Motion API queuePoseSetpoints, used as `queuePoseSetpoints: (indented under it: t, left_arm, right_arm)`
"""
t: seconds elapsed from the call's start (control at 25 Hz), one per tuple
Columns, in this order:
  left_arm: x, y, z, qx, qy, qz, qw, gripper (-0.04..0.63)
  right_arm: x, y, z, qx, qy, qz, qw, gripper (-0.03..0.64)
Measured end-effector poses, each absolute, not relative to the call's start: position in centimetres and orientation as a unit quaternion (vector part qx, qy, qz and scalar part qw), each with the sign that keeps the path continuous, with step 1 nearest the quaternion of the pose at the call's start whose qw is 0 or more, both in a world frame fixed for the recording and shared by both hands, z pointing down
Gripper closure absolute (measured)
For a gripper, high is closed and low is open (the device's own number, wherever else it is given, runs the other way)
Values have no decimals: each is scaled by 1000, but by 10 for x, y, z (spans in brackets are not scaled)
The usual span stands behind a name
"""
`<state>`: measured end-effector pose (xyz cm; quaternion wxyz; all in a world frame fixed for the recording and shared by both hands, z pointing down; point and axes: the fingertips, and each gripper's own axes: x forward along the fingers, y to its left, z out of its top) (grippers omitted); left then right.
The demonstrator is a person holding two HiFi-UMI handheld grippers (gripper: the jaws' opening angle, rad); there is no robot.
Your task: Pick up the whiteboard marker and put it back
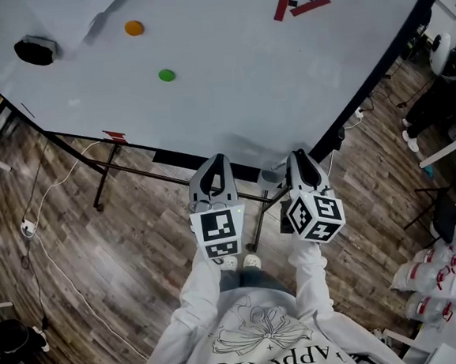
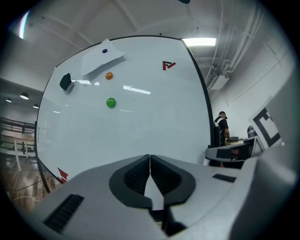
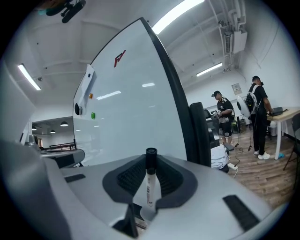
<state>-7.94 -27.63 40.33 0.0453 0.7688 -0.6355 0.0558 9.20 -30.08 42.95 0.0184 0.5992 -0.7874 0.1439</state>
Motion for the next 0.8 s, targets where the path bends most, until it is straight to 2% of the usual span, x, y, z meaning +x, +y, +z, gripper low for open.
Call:
queuePoseSetpoints:
  t: [0.8]
  left_arm:
    - [-87, -290, 438, 765, -635, 81, 72, 589]
  right_arm:
    - [84, -313, 511, 590, -773, 225, 61, 554]
